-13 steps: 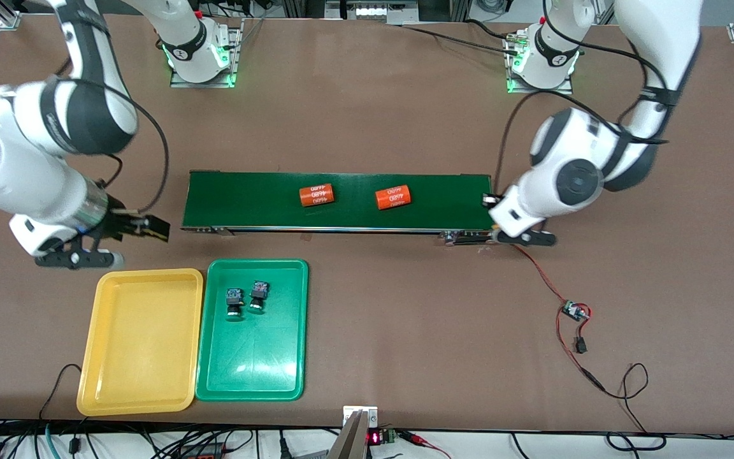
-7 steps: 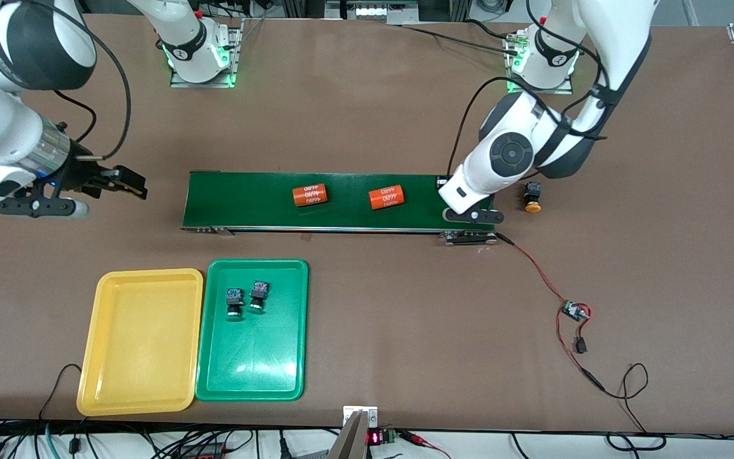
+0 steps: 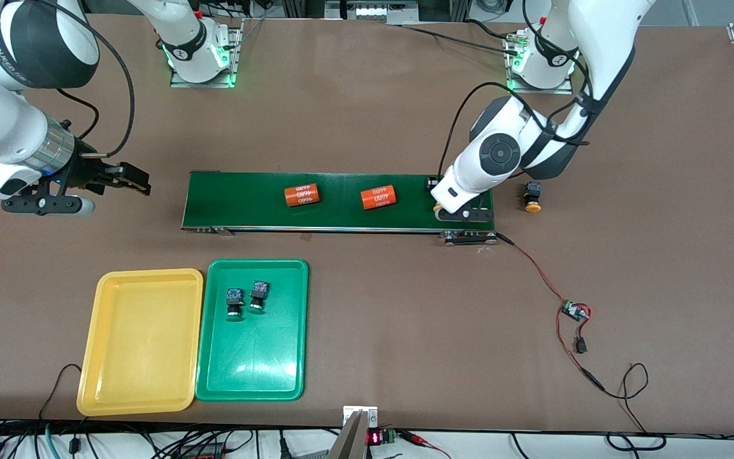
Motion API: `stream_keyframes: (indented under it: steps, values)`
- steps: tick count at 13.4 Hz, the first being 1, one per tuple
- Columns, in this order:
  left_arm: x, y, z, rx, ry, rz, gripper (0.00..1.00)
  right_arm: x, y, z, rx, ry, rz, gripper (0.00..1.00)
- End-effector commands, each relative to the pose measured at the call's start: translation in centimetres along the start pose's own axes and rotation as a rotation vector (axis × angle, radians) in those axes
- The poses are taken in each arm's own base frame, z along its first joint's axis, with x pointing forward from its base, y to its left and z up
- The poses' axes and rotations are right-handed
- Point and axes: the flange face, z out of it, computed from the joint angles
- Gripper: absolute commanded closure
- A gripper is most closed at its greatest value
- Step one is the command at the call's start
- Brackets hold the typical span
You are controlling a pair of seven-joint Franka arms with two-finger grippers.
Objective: Sort buttons by color to trays
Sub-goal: 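Place the yellow-capped button on the belt with the left gripper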
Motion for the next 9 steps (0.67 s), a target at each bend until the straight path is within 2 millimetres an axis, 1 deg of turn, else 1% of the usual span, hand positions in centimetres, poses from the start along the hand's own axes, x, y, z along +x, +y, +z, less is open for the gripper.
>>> stream_keyframes:
  steps: [1, 2, 3, 4, 5, 7, 8, 9]
  values:
    - [0.9, -3.7, -6.7, 0.077, -0.041, -0.068, 0.00, -0.3, 0.1, -0.2, -0.006, -0.007, -0.010, 0.00]
    - [2.0, -6.2, -8.0, 0.103, -0.078, -0.110, 0.00, -0.3, 0.2, -0.2, -0.006, -0.009, -0.009, 0.00]
    - [2.7, -8.8, -8.5, 0.122, -0.115, -0.129, 0.00, -0.4, 0.2, -0.1, -0.007, -0.015, -0.008, 0.00]
    - [3.7, -12.0, -8.5, 0.128, -0.135, -0.155, 0.00, -0.5, 0.4, 0.0, -0.008, -0.027, -0.004, 0.00]
    - [4.4, -14.6, -8.3, 0.131, -0.154, -0.150, 0.00, -0.5, 0.4, 0.0, -0.008, -0.028, -0.001, 0.00]
    - [4.7, -17.9, -7.2, 0.129, -0.209, -0.054, 0.00, -0.5, 0.4, 0.0, -0.009, -0.030, -0.002, 0.00]
    - [4.4, -19.3, -5.8, 0.129, -0.240, -0.032, 0.00, -0.5, 0.4, 0.2, -0.009, -0.033, -0.002, 0.00]
    - [3.9, -20.2, -4.2, 0.129, -0.266, -0.015, 0.00, -0.4, 0.4, 0.3, -0.009, -0.034, -0.002, 0.00]
